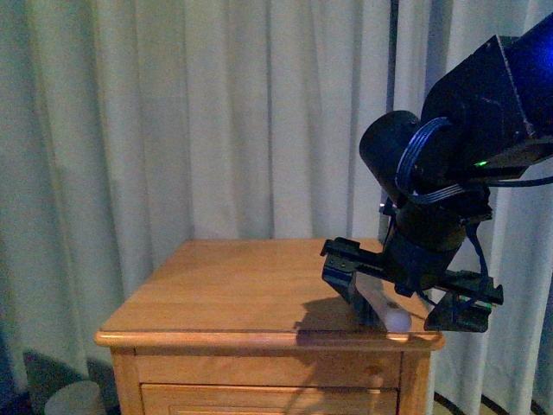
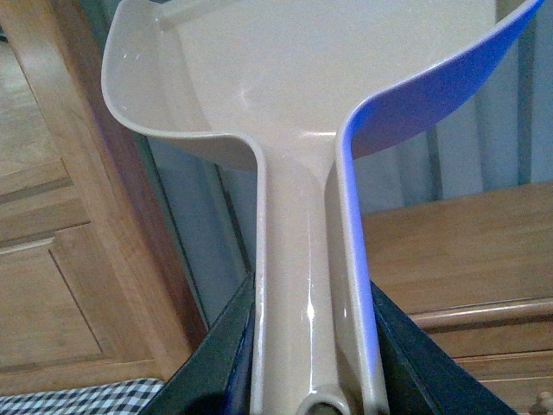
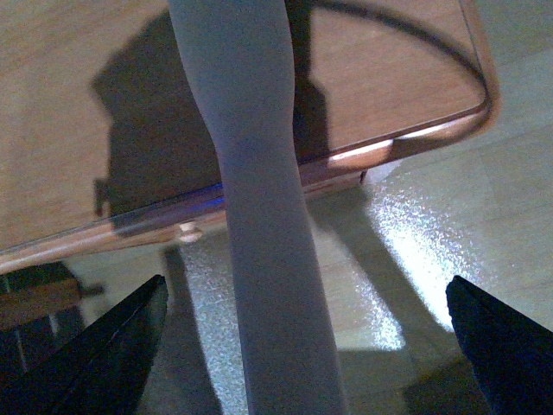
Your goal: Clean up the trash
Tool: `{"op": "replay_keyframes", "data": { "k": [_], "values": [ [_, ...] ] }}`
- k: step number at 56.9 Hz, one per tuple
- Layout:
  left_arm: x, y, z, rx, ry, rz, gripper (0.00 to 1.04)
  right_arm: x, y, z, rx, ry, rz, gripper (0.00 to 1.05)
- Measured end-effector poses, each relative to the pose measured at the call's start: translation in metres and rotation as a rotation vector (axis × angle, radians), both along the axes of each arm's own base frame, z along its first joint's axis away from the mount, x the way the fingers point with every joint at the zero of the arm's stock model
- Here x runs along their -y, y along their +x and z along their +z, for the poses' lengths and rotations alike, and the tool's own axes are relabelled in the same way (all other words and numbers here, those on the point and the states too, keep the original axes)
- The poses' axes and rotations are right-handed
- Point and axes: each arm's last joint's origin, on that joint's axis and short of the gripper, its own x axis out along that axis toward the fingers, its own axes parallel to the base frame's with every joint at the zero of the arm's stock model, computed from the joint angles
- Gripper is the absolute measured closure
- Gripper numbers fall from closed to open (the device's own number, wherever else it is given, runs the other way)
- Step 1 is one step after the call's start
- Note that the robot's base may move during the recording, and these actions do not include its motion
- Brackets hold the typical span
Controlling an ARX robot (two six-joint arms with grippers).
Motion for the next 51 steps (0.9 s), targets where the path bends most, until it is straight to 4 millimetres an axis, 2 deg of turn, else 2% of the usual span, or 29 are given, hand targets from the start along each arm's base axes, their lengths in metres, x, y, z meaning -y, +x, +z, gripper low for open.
{"op": "replay_keyframes", "data": {
  "k": [6, 9, 31, 35, 45, 51],
  "values": [
    [0.0, 0.0, 0.0, 0.0, 0.0, 0.0, 0.76, -0.003, 0.001, -0.005, -0.017, -0.007, 0.003, 0.07],
    [0.0, 0.0, 0.0, 0.0, 0.0, 0.0, 0.76, -0.005, 0.001, -0.007, -0.021, -0.006, 0.002, 0.12],
    [0.0, 0.0, 0.0, 0.0, 0.0, 0.0, 0.76, -0.006, 0.002, -0.009, -0.007, -0.014, -0.001, 0.69],
    [0.0, 0.0, 0.0, 0.0, 0.0, 0.0, 0.76, -0.006, 0.003, -0.009, 0.016, -0.033, 0.008, 0.84],
    [0.0, 0.0, 0.0, 0.0, 0.0, 0.0, 0.76, 0.002, -0.003, -0.008, 0.061, -0.079, 0.037, 0.85],
    [0.0, 0.0, 0.0, 0.0, 0.0, 0.0, 0.76, 0.014, -0.015, 0.002, 0.178, -0.151, 0.059, 0.85]
  ]
}}
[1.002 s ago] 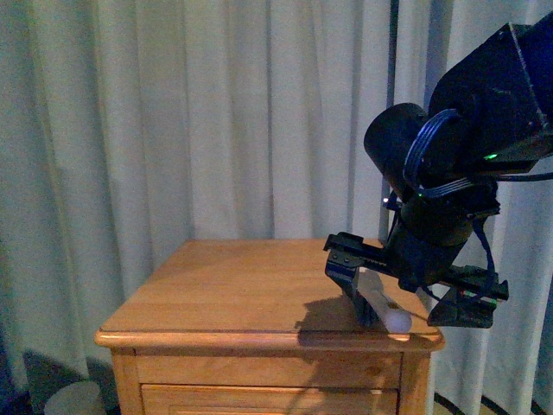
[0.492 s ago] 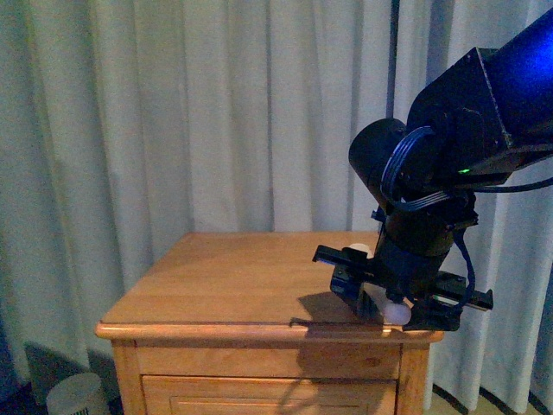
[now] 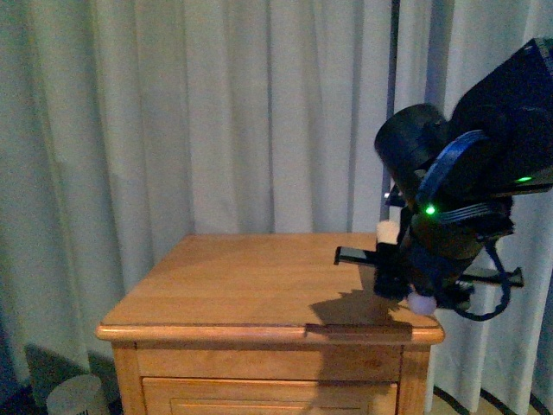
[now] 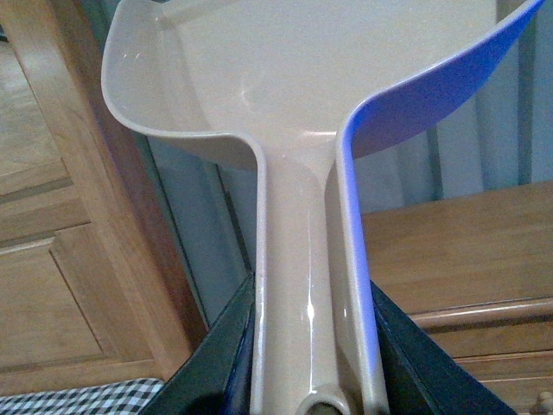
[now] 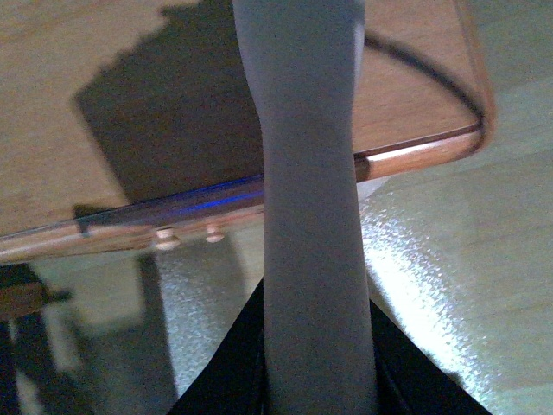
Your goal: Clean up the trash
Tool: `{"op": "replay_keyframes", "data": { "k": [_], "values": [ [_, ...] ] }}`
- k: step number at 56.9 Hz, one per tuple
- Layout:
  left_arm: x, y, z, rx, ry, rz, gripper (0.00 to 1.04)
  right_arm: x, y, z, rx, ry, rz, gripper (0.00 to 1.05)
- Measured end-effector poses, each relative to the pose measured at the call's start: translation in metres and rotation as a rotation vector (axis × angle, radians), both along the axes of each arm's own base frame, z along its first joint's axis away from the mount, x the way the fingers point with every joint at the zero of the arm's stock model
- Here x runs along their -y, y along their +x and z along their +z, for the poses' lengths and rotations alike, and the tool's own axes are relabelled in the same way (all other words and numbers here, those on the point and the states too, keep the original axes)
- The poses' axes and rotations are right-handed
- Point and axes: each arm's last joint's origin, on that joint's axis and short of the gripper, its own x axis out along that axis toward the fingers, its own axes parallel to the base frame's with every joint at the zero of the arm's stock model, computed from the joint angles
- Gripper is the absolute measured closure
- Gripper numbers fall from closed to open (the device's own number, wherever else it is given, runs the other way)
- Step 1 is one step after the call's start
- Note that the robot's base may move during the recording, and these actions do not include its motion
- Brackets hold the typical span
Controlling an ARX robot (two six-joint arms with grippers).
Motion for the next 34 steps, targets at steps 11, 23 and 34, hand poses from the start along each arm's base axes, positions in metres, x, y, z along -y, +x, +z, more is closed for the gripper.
{"op": "replay_keyframes", "data": {
  "k": [11, 23, 34],
  "values": [
    [0.0, 0.0, 0.0, 0.0, 0.0, 0.0, 0.76, 0.029, -0.054, 0.044, 0.317, -0.074, 0.105, 0.85],
    [0.0, 0.0, 0.0, 0.0, 0.0, 0.0, 0.76, 0.065, -0.139, 0.057, 0.51, -0.154, 0.117, 0.85],
    [0.0, 0.0, 0.0, 0.0, 0.0, 0.0, 0.76, 0.091, -0.2, 0.046, 0.57, -0.212, 0.046, 0.85]
  ]
}}
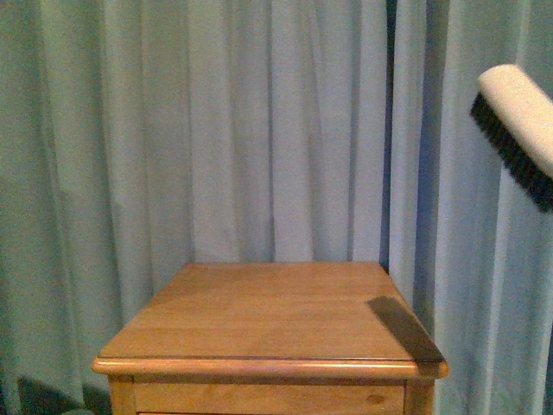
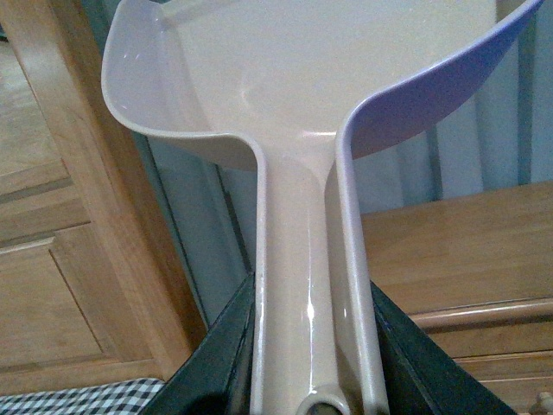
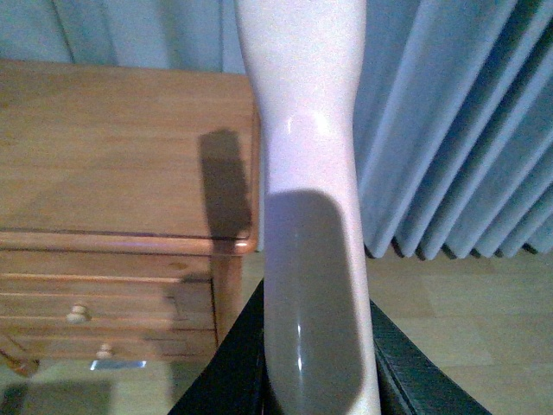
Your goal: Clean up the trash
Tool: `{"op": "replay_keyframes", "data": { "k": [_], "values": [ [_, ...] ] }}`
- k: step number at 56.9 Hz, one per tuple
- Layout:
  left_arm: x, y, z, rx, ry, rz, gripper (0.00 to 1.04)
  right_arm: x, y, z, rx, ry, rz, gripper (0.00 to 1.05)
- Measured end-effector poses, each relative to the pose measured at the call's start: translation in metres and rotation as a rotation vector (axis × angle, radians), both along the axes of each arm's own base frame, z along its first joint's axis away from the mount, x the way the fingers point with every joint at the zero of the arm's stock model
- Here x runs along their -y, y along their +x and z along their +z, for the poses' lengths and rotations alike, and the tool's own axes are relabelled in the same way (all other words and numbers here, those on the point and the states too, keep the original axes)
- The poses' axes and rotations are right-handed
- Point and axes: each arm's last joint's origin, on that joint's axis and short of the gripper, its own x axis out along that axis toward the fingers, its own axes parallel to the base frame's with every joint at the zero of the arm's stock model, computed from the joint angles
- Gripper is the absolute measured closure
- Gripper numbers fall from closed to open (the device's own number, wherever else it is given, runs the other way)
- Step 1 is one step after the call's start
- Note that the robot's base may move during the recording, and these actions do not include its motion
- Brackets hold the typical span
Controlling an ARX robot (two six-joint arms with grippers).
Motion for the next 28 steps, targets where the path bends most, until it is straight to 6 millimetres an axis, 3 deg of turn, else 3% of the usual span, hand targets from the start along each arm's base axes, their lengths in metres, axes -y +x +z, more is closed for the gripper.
{"op": "replay_keyframes", "data": {
  "k": [14, 28],
  "values": [
    [0.0, 0.0, 0.0, 0.0, 0.0, 0.0, 0.76, 0.019, -0.048, 0.008, 0.088, 0.039, -0.07, 0.85],
    [0.0, 0.0, 0.0, 0.0, 0.0, 0.0, 0.76, 0.019, -0.058, 0.007, 0.09, 0.055, -0.068, 0.85]
  ]
}}
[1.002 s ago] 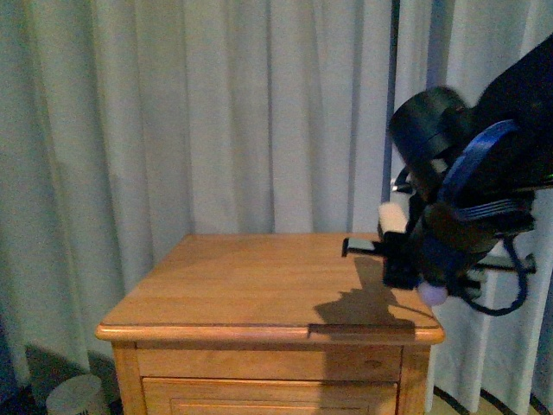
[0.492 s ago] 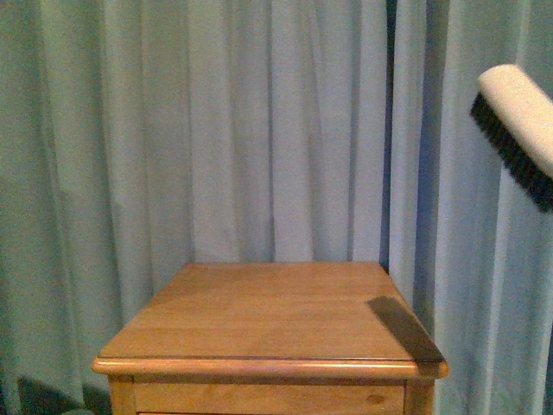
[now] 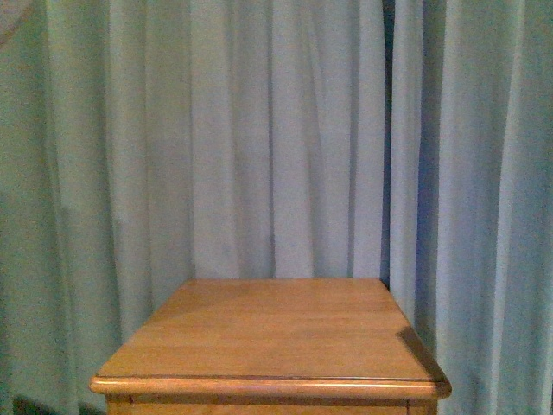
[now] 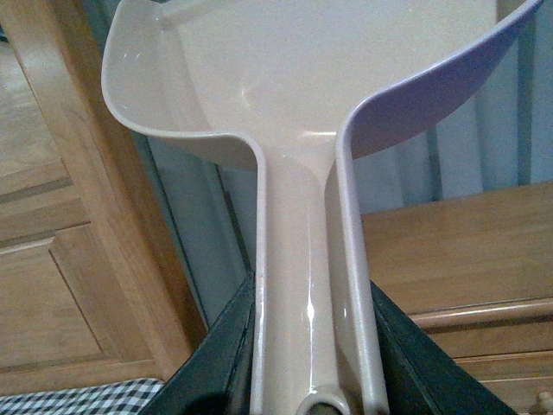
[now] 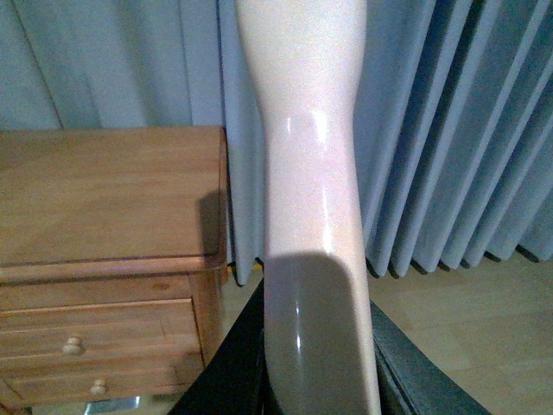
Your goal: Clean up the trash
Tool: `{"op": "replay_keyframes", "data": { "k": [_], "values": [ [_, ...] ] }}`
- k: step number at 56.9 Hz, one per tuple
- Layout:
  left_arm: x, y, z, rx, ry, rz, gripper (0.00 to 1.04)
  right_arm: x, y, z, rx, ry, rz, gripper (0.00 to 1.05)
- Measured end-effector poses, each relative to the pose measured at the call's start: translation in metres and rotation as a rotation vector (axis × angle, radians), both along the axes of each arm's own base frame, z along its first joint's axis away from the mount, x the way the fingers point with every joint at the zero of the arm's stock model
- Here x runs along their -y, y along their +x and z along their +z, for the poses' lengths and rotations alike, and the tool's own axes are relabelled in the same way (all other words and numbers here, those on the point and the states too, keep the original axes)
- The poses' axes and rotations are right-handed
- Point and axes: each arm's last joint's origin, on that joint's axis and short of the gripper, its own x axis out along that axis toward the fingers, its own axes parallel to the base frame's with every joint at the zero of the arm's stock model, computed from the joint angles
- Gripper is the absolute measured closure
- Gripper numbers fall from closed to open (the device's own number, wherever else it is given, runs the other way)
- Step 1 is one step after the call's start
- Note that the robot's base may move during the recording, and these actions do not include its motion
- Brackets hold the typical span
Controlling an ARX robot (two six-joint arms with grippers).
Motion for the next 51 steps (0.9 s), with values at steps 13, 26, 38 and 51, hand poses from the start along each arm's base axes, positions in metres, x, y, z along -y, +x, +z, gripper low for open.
{"op": "replay_keyframes", "data": {
  "k": [13, 26, 38, 51],
  "values": [
    [0.0003, 0.0, 0.0, -0.001, 0.002, -0.01, 0.76, 0.0013, -0.0012, 0.0009, 0.007, 0.01, -0.016, 0.85],
    [-0.0007, -0.0002, -0.0015, -0.004, -0.007, 0.012, 0.76, -0.0006, 0.0003, -0.0031, -0.011, 0.0, 0.002, 0.85],
    [-0.0005, 0.0003, -0.0026, -0.009, -0.007, 0.002, 0.76, 0.0002, -0.0003, -0.0022, -0.006, 0.003, -0.008, 0.85],
    [-0.0003, 0.0001, -0.0027, -0.008, -0.007, 0.002, 0.76, -0.0004, -0.0003, -0.0022, -0.007, 0.003, 0.001, 0.85]
  ]
}}
